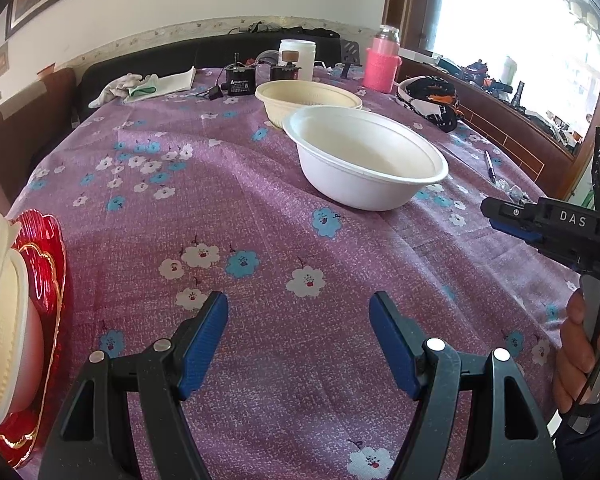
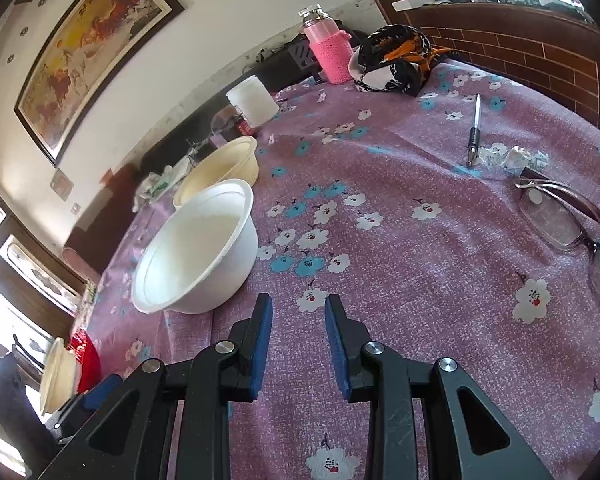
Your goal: Organize plates and bowls
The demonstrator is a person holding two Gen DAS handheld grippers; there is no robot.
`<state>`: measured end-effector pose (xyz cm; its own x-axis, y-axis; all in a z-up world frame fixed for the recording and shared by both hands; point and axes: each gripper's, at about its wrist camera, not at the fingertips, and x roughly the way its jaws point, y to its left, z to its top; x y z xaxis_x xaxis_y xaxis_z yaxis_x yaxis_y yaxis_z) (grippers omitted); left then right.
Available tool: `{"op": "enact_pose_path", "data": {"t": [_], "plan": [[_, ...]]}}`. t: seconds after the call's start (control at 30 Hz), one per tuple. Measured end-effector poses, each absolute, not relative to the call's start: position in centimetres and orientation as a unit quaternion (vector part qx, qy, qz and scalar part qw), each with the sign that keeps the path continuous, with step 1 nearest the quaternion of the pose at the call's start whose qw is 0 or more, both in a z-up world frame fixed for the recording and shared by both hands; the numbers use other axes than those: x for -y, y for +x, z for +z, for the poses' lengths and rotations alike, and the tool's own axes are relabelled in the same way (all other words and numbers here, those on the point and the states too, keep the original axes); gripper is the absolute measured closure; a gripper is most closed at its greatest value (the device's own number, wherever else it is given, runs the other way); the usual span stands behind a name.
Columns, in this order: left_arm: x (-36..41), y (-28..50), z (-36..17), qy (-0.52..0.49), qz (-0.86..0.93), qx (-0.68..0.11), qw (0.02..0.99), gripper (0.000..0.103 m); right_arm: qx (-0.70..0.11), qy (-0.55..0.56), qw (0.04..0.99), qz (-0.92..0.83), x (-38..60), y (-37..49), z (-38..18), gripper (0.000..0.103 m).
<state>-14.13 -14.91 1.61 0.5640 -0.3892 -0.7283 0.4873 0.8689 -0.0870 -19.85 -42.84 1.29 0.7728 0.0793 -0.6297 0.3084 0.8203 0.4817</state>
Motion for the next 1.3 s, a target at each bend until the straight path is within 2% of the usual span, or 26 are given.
{"op": "enact_pose_path", "data": {"t": [0.17, 0.4, 0.53, 0.77, 0.9, 0.97, 1.03, 1.1, 1.17, 1.23, 1.3], "plan": [[14.9, -13.9, 1.6, 0.058, -0.247, -0.398, 0.882, 0.031, -0.339, 0.314, 0.886, -0.039, 43.0, -19.0, 2.1, 0.074], [15.1, -14.2, 1.6, 0.065, -0.248, -0.394, 0.883, 0.031, -0.322, 0.283, 0.903, -0.039, 43.6, -15.2, 5.3, 0.074], [14.8, -14.1, 1.7, 0.058, -0.247, -0.394, 0.884, 0.031, -0.341, 0.302, 0.89, -0.037, 44.6, -11.9, 3.5, 0.074], [14.8, -13.1, 4.3, 0.019, -0.255, -0.374, 0.891, 0.031, -0.333, 0.313, 0.889, -0.004, 44.7, -11.0, 1.9, 0.074], [15.8, -9.8, 5.4, 0.0, -0.235, -0.381, 0.894, 0.031, -0.338, 0.304, 0.891, -0.001, 44.4, -10.9, 1.7, 0.083], [16.2, -8.1, 5.5, -0.008, -0.224, -0.388, 0.894, 0.031, -0.338, 0.299, 0.892, -0.001, 44.2, -10.9, 1.7, 0.084], [16.5, -6.3, 5.4, -0.026, -0.223, -0.394, 0.891, 0.038, -0.336, 0.295, 0.895, -0.001, 44.0, -11.0, 1.8, 0.084], [17.0, -4.7, 5.2, -0.035, -0.221, -0.395, 0.891, 0.04, -0.337, 0.289, 0.896, 0.0, 43.8, -11.0, 1.8, 0.084], [17.6, -3.5, 4.8, -0.035, -0.218, -0.404, 0.888, 0.053, -0.338, 0.28, 0.898, 0.001, 43.4, -11.0, 1.9, 0.084], [18.3, -2.8, 4.3, -0.033, -0.226, -0.417, 0.88, 0.075, -0.339, 0.277, 0.899, 0.003, 43.1, -11.0, 1.9, 0.084], [19.1, -2.8, 4.0, -0.026, -0.23, -0.415, 0.88, 0.084, -0.336, 0.281, 0.899, 0.012, 43.1, -11.1, 2.0, 0.084]]}}
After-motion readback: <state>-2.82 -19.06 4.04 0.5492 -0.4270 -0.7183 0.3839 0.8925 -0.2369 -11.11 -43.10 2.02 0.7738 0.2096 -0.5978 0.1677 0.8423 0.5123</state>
